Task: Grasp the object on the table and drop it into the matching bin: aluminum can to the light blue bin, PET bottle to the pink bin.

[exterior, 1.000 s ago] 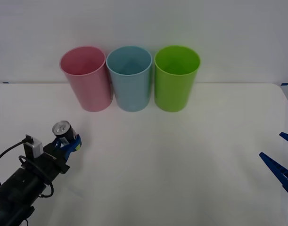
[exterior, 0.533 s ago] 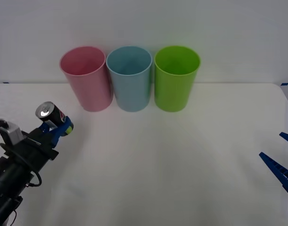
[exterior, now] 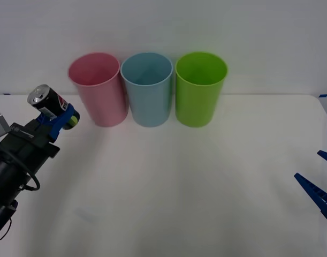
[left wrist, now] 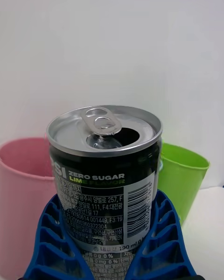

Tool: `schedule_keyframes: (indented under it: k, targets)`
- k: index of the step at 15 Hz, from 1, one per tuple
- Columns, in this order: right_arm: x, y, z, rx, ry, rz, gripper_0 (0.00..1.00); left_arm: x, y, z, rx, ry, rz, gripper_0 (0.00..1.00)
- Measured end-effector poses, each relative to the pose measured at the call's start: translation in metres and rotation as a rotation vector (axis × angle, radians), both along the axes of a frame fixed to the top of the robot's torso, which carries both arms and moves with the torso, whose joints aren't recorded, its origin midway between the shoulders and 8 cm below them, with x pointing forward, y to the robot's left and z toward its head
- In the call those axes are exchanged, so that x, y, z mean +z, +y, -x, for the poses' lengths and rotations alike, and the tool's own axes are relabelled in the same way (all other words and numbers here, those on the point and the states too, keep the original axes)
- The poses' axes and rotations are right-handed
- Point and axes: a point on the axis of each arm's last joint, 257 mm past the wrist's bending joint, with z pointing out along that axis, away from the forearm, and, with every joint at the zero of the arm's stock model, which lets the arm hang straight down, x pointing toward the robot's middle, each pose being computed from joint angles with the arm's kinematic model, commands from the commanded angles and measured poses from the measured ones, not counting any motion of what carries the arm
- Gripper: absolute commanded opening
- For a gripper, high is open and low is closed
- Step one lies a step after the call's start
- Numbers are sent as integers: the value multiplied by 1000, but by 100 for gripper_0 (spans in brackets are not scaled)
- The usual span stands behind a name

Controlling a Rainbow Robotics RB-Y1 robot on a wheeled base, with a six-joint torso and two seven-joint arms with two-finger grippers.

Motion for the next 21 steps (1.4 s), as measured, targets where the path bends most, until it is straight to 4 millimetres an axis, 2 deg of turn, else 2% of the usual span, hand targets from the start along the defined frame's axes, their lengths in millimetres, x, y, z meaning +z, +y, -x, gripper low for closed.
schedule_keyframes:
  k: [3, 6, 9, 11, 21]
  targets:
    - [0, 0, 0, 0, 0, 0, 100, 14, -11, -17, 17, -22, 4, 0]
    - [0, 0, 0, 0, 0, 0, 100, 26, -39, -36, -1, -35, 11, 1]
    - [0, 0, 0, 0, 0, 0, 100, 32, -64, -63, -36, -34, 17, 1]
    - [0, 0, 0, 0, 0, 0, 100, 39, -75, -79, -59, -37, 23, 1]
    - [0, 0, 0, 0, 0, 0, 100, 68, -92, -141, -43, -46, 10, 1]
